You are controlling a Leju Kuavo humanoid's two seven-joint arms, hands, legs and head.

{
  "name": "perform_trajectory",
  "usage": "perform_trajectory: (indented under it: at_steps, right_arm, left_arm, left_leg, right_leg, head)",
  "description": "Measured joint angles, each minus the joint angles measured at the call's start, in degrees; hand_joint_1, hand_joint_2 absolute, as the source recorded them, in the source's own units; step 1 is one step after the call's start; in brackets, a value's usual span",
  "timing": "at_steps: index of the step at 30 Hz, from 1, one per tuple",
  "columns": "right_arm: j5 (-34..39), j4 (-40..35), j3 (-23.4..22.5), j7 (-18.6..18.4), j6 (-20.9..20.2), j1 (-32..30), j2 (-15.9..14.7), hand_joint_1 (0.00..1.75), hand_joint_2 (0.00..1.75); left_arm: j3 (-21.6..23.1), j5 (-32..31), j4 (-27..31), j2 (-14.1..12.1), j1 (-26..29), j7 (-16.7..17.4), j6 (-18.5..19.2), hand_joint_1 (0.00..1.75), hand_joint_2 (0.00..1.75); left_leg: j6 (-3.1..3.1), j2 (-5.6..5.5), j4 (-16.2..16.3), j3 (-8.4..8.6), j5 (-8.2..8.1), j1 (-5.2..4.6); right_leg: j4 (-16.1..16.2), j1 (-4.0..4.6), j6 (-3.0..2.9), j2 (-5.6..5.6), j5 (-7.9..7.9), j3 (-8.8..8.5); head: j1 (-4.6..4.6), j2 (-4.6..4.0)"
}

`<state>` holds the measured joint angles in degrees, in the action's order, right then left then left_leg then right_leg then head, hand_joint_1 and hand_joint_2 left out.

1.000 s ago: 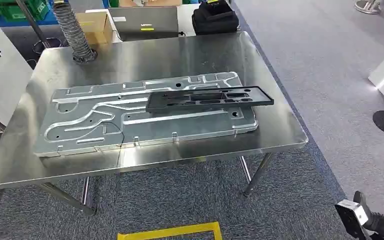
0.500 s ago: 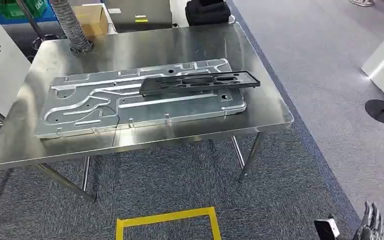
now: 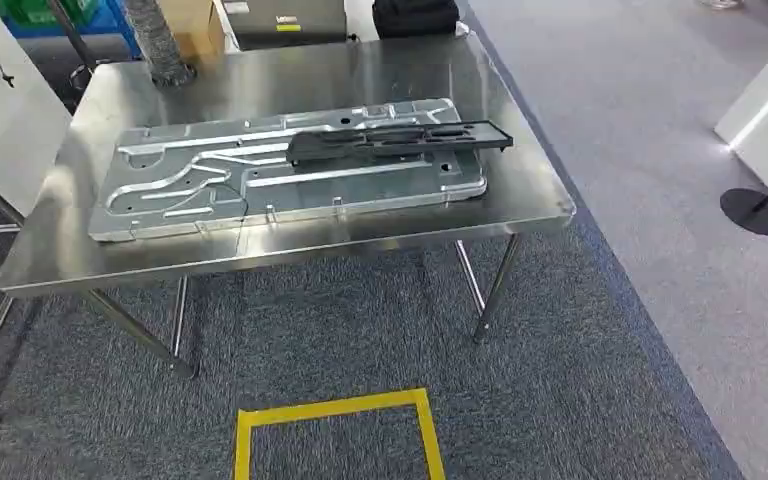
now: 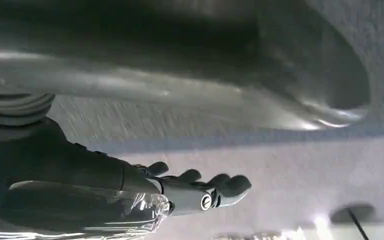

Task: Take the parts from the cabinet and place them on the table.

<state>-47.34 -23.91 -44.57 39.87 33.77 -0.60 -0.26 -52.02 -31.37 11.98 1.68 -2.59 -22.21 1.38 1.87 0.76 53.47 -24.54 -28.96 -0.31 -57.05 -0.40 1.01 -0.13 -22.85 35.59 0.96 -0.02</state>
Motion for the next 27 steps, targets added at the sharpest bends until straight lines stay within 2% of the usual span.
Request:
perform_trajectory:
  at_steps: [1, 2, 3, 4, 5, 6, 7, 8, 9, 10, 11, 13, 14, 15, 16, 18, 19, 20, 21, 22, 23, 24, 25, 26, 27]
  right_arm:
    - [-0.06, 1.00, -0.02, -0.15, -0.17, 0.02, -0.09, 0.00, 0.00]
    - [-0.35, 1.81, -0.02, -0.83, -0.78, 0.17, -0.28, 0.00, 0.00]
    - [-0.72, 2.68, -0.02, -1.40, -1.35, 0.46, -0.39, 0.00, 0.00]
    - [-1.20, 3.53, -0.02, -2.16, -1.92, 0.69, -0.44, 0.00, 0.00]
    - [-2.11, 4.34, -0.02, -3.64, -2.64, 0.81, -0.42, 0.00, 0.00]
    - [-3.31, 5.16, -0.02, -5.63, -3.33, 0.94, -0.37, 0.00, 0.00]
    - [-4.43, 6.15, 0.00, -8.68, -3.93, 1.12, -0.33, 0.00, 0.00]
    - [-5.28, 7.05, 0.06, -11.46, -4.30, 1.28, -0.24, 0.00, 0.00]
    - [-6.34, 7.69, 0.18, -13.80, -4.77, 1.44, 0.02, 0.00, 0.00]
    - [-7.46, 8.24, 0.44, -16.47, -5.40, 1.72, 0.33, 0.00, 0.00]
    - [-8.55, 8.67, 0.83, -18.74, -6.01, 1.89, 0.53, 0.00, 0.00]
    - [-9.62, 9.66, 1.49, -20.44, -6.56, 1.82, 1.16, 0.00, 0.00]
    - [-10.07, 10.09, 1.75, -20.85, -6.97, 1.80, 1.49, 0.00, 0.00]
    - [-10.38, 10.47, 1.92, -21.07, -7.26, 1.84, 1.79, 0.00, 0.00]
    - [-10.49, 10.64, 2.29, -21.35, -7.50, 1.98, 1.99, 0.00, 0.00]
    - [-10.91, 10.84, 2.76, -21.60, -8.13, 1.95, 2.23, 0.00, 0.00]
    - [-11.35, 11.01, 3.02, -21.66, -8.42, 1.94, 2.27, 0.00, 0.00]
    - [-11.58, 11.14, 3.17, -21.70, -8.81, 1.96, 2.27, 0.00, 0.00]
    - [-11.83, 11.25, 3.30, -21.84, -9.29, 1.96, 2.29, 0.00, 0.00]
    - [-12.11, 11.34, 3.54, -22.08, -9.62, 1.96, 2.32, 0.00, 0.00]
    - [-12.31, 11.45, 3.74, -22.23, -9.97, 1.96, 2.32, 0.00, 0.00]
    - [-12.35, 11.47, 3.94, -22.34, -10.45, 1.98, 2.32, 0.00, 0.00]
    - [-12.39, 11.47, 4.04, -22.36, -10.82, 2.10, 2.43, 0.00, 0.00]
    - [-12.39, 11.49, 4.15, -22.36, -11.04, 2.07, 2.54, 0.00, 0.00]
    - [-12.44, 11.58, 4.26, -22.36, -11.28, 2.09, 2.58, 0.00, 0.00]
  left_arm:
    - [-0.07, -0.11, 0.00, 0.02, 0.00, -0.04, 0.00, 0.00, 0.00]
    - [-0.11, -0.17, 0.00, 0.00, 0.08, -0.09, 0.00, 0.00, 0.00]
    - [-0.15, -0.26, 0.00, 0.02, 0.18, -0.11, 0.00, 0.00, 0.00]
    - [-0.22, -0.42, 0.00, 0.02, 0.22, -0.15, -0.02, 0.00, 0.00]
    - [-0.28, -0.52, 0.00, 0.02, 0.21, -0.22, 0.00, 0.00, 0.00]
    - [-0.33, -0.61, 0.00, 0.04, 0.19, -0.31, 0.00, 0.00, 0.00]
    - [-0.37, -0.85, 0.00, 0.11, 0.21, -0.39, 0.02, 0.00, 0.00]
    - [-0.44, -1.09, 0.00, 0.22, 0.23, -0.48, 0.04, 0.00, 0.00]
    - [-0.50, -1.25, 0.00, 0.26, 0.23, -0.52, 0.04, 0.00, 0.00]
    - [-0.55, -1.51, 0.00, 0.26, 0.23, -0.63, 0.09, 0.00, 0.00]
    - [-0.55, -1.75, 0.00, 0.33, 0.19, -0.68, 0.09, 0.00, 0.00]
    - [-0.59, -1.84, 0.00, 0.33, 0.10, -0.76, 0.09, 0.00, 0.00]
    - [-0.63, -1.88, 0.00, 0.33, 0.13, -0.76, 0.04, 0.00, 0.00]
    - [-0.66, -1.90, 0.00, 0.35, 0.18, -0.76, -0.02, 0.00, 0.00]
    - [-0.68, -1.97, 0.00, 0.42, 0.36, -0.70, -0.07, 0.00, 0.00]
    - [-0.70, -2.03, 0.00, 0.46, 0.35, -0.68, -0.15, 0.00, 0.00]
    - [-0.72, -2.12, 0.00, 0.46, 0.28, -0.68, -0.15, 0.00, 0.00]
    - [-0.72, -2.32, 0.00, 0.46, 0.24, -0.66, -0.15, 0.00, 0.00]
    - [-0.72, -2.38, 0.00, 0.46, 0.25, -0.63, -0.15, 0.00, 0.00]
    - [-0.72, -2.43, 0.00, 0.48, 0.23, -0.61, -0.15, 0.00, 0.00]
    - [-0.72, -2.56, 0.00, 0.50, 0.18, -0.63, -0.15, 0.00, 0.00]
    - [-0.72, -2.71, 0.00, 0.50, 0.08, -0.61, -0.15, 0.00, 0.00]
    - [-0.72, -2.99, 0.02, 0.50, -0.12, -0.61, -0.15, 0.00, 0.00]
    - [-0.72, -3.08, 0.02, 0.48, -0.42, -0.61, -0.15, 0.00, 0.00]
    - [-0.70, -3.15, 0.02, 0.48, -0.57, -0.59, -0.15, 0.00, 0.00]
  left_leg:
    - [0.60, -0.07, -0.02, -0.90, 0.56, 0.01]
    - [0.81, -0.06, 0.10, -1.95, 1.30, -0.01]
    - [0.81, 0.00, 0.15, -2.77, 1.93, -0.04]
    - [0.76, 0.11, 0.28, -3.78, 2.62, -0.05]
    - [0.65, 0.15, 0.57, -4.83, 3.25, -0.04]
    - [0.53, 0.15, 0.98, -5.93, 3.80, 0.00]
    - [0.34, 0.15, 1.52, -7.04, 4.18, 0.12]
    - [0.06, 0.12, 2.22, -8.06, 4.56, 0.23]
    - [-0.26, 0.03, 3.16, -9.14, 4.79, 0.31]
    - [-0.57, 0.01, 4.10, -10.00, 4.91, 0.13]
    - [-0.92, 0.03, 4.72, -10.44, 5.12, 0.13]
    - [-1.72, 0.05, 4.62, -10.54, 6.02, 0.31]
    - [-2.20, 0.04, 4.54, -10.58, 6.53, 0.26]
    - [-2.55, -0.13, 4.95, -10.93, 6.08, 0.52]
    - [-2.83, -0.23, 6.58, -11.72, 3.04, 0.64]
    - [-3.26, -0.25, 13.75, -13.64, -3.84, 0.81]
    - [-3.46, -0.25, 18.17, -14.60, -6.18, 0.88]
    - [-3.59, -0.25, 21.51, -14.96, -6.72, 0.93]
    - [-3.59, -0.25, 22.37, -14.23, -5.38, 0.95]
    - [-3.50, -0.25, 20.81, -12.34, -3.06, 0.97]
    - [-3.31, -0.27, 17.33, -9.54, -0.93, 0.97]
    - [-2.99, -0.29, 12.30, -5.85, 0.12, 0.96]
    - [-2.50, -0.46, 6.45, -1.36, -0.89, 0.92]
    - [-2.14, -0.55, 1.33, 1.53, -2.47, 0.51]
    - [-1.79, -0.51, 0.97, 1.24, -2.82, 0.44]
  right_leg:
    - [-1.81, 0.01, 0.18, 0.00, -3.10, 0.89]
    - [-6.07, -0.11, 0.36, 0.03, -7.67, 2.10]
    - [-10.39, -0.16, 0.61, 0.04, -10.80, 3.10]
    - [-14.77, -0.21, 0.87, 0.05, -12.63, 3.94]
    - [-17.66, -0.34, 1.06, 0.04, -12.42, 4.09]
    - [-18.01, -0.52, 1.24, 0.03, -10.51, 3.17]
    - [-16.35, -0.71, 1.40, 0.03, -7.99, 1.26]
    - [-12.47, -0.88, 1.51, 0.02, -5.87, -1.84]
    - [-6.64, -1.03, 1.53, 0.01, -5.51, -6.14]
    - [-0.97, -0.90, 1.42, 0.05, -7.95, -9.90]
    - [1.74, -0.53, 0.71, 0.24, -9.33, -10.98]
    - [0.83, -0.25, 0.09, 0.17, -8.87, -10.23]
    - [0.91, -0.40, -0.58, 0.12, -8.40, -9.96]
    - [1.16, -0.72, -1.25, -0.18, -7.63, -9.40]
    - [1.15, -0.60, -1.85, -0.24, -6.97, -8.62]
    - [1.12, -0.41, -2.21, -0.28, -5.71, -7.14]
    - [1.03, -0.30, -2.23, -0.30, -5.07, -6.22]
    - [0.89, -0.24, -2.20, -0.31, -4.40, -5.31]
    - [0.74, -0.19, -2.10, -0.31, -3.77, -4.36]
    - [0.52, -0.19, -1.99, -0.30, -3.19, -3.42]
    - [0.33, -0.17, -1.85, -0.28, -2.69, -2.56]
    - [0.09, -0.16, -1.68, -0.25, -2.20, -1.82]
    - [-0.13, -0.16, -1.47, -0.23, -1.77, -1.57]
    - [-0.24, 0.11, -1.05, -0.23, -1.42, -1.34]
    - [-0.14, 0.06, -0.64, -0.38, -0.81, -1.31]
  head:
    - [0.00, 0.00]
    - [-0.02, 0.00]
    - [0.00, 0.00]
    - [0.00, 0.00]
    - [0.00, 0.00]
    - [0.00, 0.00]
    - [0.00, 0.00]
    - [0.00, 0.00]
    - [0.00, 0.00]
    - [0.00, 0.00]
    - [0.00, 0.00]
    - [0.00, 0.02]
    - [0.00, 0.00]
    - [-0.02, 0.00]
    - [0.00, 0.00]
    - [0.00, 0.00]
    - [0.00, 0.00]
    - [0.00, 0.00]
    - [0.00, 0.00]
    - [0.00, 0.00]
    - [0.00, 0.00]
    - [0.00, 0.00]
    - [0.02, 0.02]
    - [0.00, 0.00]
    - [0.00, 0.00]
